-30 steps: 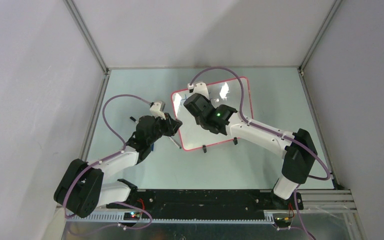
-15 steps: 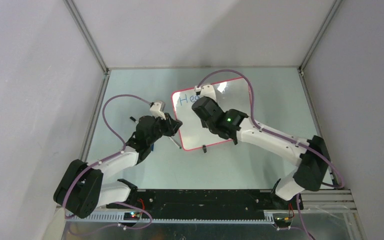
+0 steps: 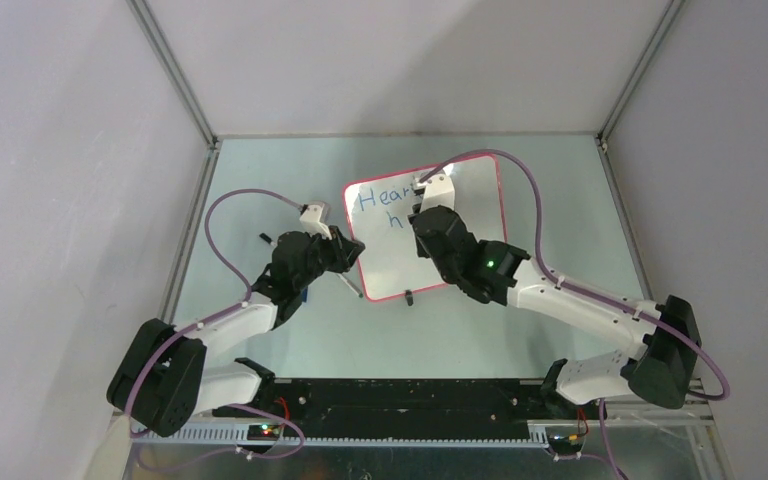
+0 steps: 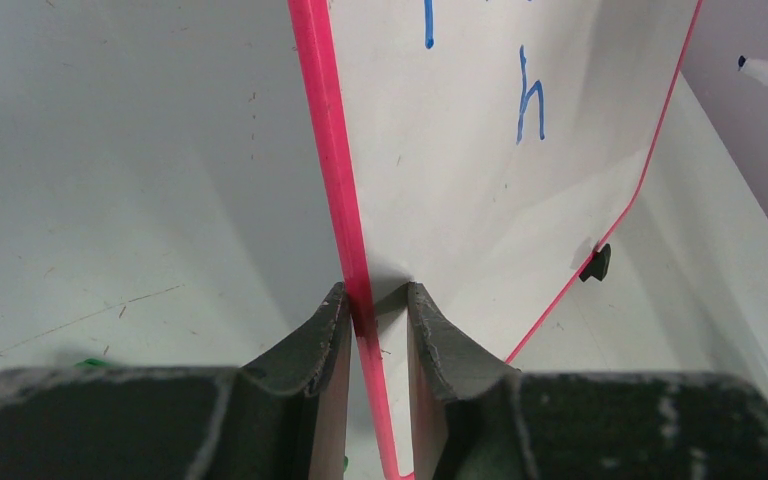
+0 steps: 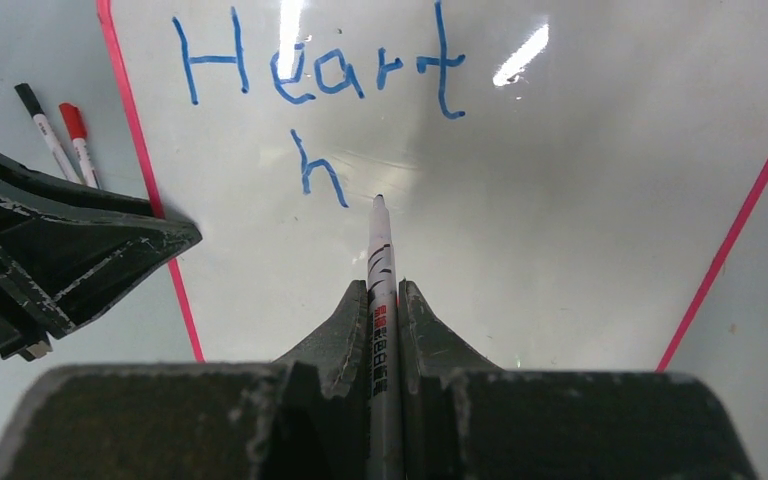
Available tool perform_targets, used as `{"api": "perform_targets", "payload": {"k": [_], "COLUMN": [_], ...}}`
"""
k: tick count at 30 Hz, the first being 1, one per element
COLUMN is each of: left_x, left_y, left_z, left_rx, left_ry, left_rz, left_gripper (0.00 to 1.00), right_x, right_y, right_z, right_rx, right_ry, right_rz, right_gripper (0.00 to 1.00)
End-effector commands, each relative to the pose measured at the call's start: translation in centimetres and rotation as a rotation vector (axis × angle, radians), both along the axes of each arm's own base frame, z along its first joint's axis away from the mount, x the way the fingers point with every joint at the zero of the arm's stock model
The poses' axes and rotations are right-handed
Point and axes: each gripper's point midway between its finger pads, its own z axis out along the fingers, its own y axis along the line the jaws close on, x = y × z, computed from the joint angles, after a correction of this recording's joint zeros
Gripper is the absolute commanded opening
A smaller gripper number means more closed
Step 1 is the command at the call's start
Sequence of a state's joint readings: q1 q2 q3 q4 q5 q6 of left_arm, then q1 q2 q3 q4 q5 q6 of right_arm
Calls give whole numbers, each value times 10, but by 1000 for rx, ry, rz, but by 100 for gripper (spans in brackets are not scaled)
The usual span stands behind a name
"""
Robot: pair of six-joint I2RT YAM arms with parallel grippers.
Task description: Write a sentence on the whiteboard
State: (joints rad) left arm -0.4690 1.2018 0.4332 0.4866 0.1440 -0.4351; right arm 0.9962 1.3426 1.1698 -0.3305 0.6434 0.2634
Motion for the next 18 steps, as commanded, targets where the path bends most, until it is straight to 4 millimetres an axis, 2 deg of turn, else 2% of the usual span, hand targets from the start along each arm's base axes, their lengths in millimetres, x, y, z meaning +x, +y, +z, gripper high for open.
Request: {"api": "perform_targets", "payload": {"k": [1, 7, 18], "left_x": [5, 4, 5], "left_y": [-3, -3, 2], "left_z": [15, 17, 18], "left_rx": [18, 11, 27], "left_ry": [-57, -61, -72], "left_rz": [-9, -10, 14], "left_gripper": [24, 25, 27], "right_x": [1, -6, -3], "right_y": [2, 5, 12], "right_z": [27, 33, 36], "right_rx": [66, 114, 164], "right_ry": [-81, -84, -111], "right_rz": [-20, 3, -4], "right_gripper": [0, 0, 0]}}
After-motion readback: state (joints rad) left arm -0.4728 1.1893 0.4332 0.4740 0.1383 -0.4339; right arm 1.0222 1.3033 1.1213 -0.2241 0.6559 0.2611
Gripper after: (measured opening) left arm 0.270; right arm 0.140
